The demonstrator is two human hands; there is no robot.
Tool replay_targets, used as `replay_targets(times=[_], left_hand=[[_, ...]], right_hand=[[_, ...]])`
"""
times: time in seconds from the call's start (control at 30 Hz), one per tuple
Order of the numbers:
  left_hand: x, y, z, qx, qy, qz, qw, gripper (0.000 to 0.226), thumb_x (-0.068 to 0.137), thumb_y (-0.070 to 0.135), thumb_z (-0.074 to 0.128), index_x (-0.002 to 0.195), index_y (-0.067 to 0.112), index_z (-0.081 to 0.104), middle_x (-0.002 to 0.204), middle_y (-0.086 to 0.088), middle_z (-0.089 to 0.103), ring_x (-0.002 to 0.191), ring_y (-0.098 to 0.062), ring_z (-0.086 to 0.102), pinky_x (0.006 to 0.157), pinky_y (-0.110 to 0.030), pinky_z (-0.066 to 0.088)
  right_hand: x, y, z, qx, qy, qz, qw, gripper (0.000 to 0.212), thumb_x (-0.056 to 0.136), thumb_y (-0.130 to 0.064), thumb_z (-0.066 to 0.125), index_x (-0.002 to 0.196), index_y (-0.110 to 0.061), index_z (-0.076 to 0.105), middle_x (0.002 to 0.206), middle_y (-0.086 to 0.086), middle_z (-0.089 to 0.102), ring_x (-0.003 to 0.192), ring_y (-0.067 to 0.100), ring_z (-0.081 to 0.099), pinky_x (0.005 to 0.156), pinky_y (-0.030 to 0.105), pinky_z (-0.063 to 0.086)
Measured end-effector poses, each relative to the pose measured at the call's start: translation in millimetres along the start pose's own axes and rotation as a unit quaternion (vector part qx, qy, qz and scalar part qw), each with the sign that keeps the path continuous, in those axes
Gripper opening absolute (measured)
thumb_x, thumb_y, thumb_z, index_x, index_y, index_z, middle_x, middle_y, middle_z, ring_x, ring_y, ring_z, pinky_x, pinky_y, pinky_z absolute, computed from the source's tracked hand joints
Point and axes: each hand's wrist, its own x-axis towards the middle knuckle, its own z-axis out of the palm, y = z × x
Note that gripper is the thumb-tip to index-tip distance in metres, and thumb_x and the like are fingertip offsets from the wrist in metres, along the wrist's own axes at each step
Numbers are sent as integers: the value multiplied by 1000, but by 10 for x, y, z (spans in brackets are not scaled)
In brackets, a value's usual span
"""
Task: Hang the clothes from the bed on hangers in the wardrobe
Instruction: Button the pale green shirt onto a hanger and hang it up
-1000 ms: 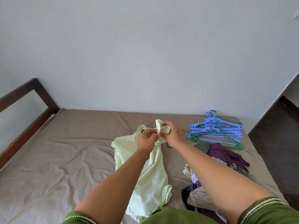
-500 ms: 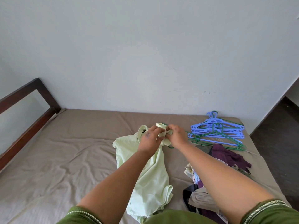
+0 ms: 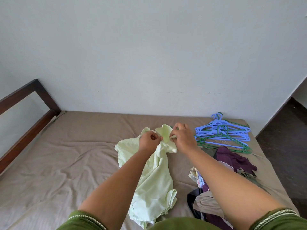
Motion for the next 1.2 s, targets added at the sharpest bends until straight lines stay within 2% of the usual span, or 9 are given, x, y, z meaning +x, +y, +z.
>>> replay_targets(times=[0.13, 0.2, 0.27, 0.37, 0.53, 0.77, 0.9, 1.0, 1.2], left_hand=[[48, 0, -18, -159, 43, -79, 983, 16, 76, 12, 82, 77, 6, 67, 71, -3, 69, 64, -13, 67, 78, -33, 59], [57, 40, 6, -183, 29, -80, 979, 14, 77, 9, 80, 82, 4, 69, 74, -5, 71, 65, -13, 67, 81, -34, 59], [67, 64, 37, -173, 7, -72, 982, 7, 80, 6, 75, 84, 4, 69, 75, -5, 71, 69, -15, 67, 85, -38, 58], [55, 82, 27, -135, -26, -45, 989, 4, 84, 8, 70, 83, 6, 67, 75, -4, 69, 74, -16, 65, 88, -41, 56], [56, 93, -13, -134, -73, -34, 988, 14, 87, 21, 72, 82, 11, 63, 77, -3, 64, 76, -17, 61, 90, -41, 53], [13, 69, 6, -71, -51, -11, 996, 9, 90, 25, 68, 87, 18, 64, 80, 6, 58, 70, -9, 50, 68, -25, 41], [-2, 70, 21, -63, -50, -24, 996, 14, 91, 27, 67, 94, 14, 65, 79, 8, 56, 72, -9, 50, 66, -24, 42], [21, 62, 6, -63, -89, -36, 993, 17, 93, 28, 64, 98, 12, 66, 89, 2, 61, 85, -14, 55, 77, -28, 47], [21, 132, -125, -116, -175, -69, 975, 11, 97, 15, 55, 90, 17, 63, 89, 3, 58, 88, -11, 53, 73, -22, 45]], right_hand=[[12, -33, -62, -43, 55, -132, 989, 4, 75, -12, 66, 74, -16, 64, 79, -1, 57, 76, 21, 48, 59, 32, 42], [11, -79, -22, -39, 35, -185, 981, 13, 84, -20, 52, 78, -16, 63, 74, -2, 56, 74, 19, 47, 60, 34, 45], [-5, -120, 48, -36, 10, -216, 976, 9, 86, -13, 54, 85, -14, 64, 76, -1, 57, 77, 21, 50, 65, 33, 46], [-4, -117, 113, -1, -7, -193, 981, 13, 83, -2, 60, 91, -11, 64, 83, 2, 59, 85, 22, 51, 73, 32, 47], [48, -82, 79, 39, -13, -142, 989, 13, 87, -4, 57, 96, -10, 65, 90, 6, 62, 92, 24, 52, 78, 35, 47], [18, -92, 73, 148, -10, -36, 988, 23, 83, -16, 50, 92, -4, 66, 87, 12, 65, 90, 30, 54, 74, 29, 37], [37, -76, 52, 151, -12, -70, 986, 10, 84, -9, 59, 89, -8, 67, 83, 4, 64, 93, 20, 47, 78, 33, 43], [46, -92, 10, 107, 7, -121, 987, 24, 88, -27, 49, 86, -12, 67, 84, -2, 64, 91, 16, 42, 78, 28, 39], [51, -95, -37, 52, 39, -173, 983, 29, 89, -33, 45, 90, -15, 69, 82, -4, 66, 87, 16, 48, 73, 31, 48]])
